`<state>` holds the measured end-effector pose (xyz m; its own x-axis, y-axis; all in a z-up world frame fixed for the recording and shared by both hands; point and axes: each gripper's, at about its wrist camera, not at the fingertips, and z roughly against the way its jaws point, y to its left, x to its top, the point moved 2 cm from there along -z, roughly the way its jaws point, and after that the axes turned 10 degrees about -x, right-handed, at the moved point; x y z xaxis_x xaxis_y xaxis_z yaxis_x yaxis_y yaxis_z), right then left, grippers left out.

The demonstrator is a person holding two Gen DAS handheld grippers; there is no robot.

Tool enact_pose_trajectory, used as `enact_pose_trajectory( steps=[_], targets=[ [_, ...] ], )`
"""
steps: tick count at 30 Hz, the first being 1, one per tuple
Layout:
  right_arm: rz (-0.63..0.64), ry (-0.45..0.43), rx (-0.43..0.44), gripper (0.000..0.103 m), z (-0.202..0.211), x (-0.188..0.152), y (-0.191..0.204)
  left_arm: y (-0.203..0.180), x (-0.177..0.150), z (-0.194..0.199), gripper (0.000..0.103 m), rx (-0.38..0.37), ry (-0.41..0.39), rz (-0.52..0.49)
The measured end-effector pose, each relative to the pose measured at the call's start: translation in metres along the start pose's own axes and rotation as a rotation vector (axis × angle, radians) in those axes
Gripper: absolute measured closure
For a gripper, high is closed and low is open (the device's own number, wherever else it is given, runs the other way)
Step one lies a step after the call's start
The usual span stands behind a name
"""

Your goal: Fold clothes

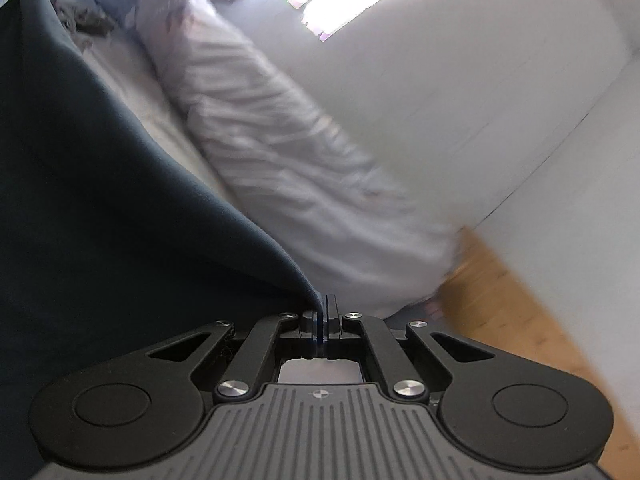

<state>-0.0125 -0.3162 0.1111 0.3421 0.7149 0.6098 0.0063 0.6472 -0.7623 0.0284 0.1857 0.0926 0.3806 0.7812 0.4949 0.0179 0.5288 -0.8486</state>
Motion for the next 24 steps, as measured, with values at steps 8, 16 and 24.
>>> enact_pose_trajectory(
  steps=[8, 16, 24],
  targets=[
    [0.040, 0.165, 0.183, 0.103, -0.108, -0.034, 0.042, 0.043, -0.023, -0.078, 0.103, 0.142, 0.110, -0.195],
    [-0.168, 0.263, 0.242, 0.091, -0.132, -0.068, 0.040, 0.064, -0.038, -0.072, 0.095, 0.093, 0.074, -0.273],
    [-0.398, 0.334, 0.053, 0.087, -0.125, -0.087, -0.009, 0.029, -0.035, -0.050, 0.047, 0.031, 0.012, -0.446]
  ],
)
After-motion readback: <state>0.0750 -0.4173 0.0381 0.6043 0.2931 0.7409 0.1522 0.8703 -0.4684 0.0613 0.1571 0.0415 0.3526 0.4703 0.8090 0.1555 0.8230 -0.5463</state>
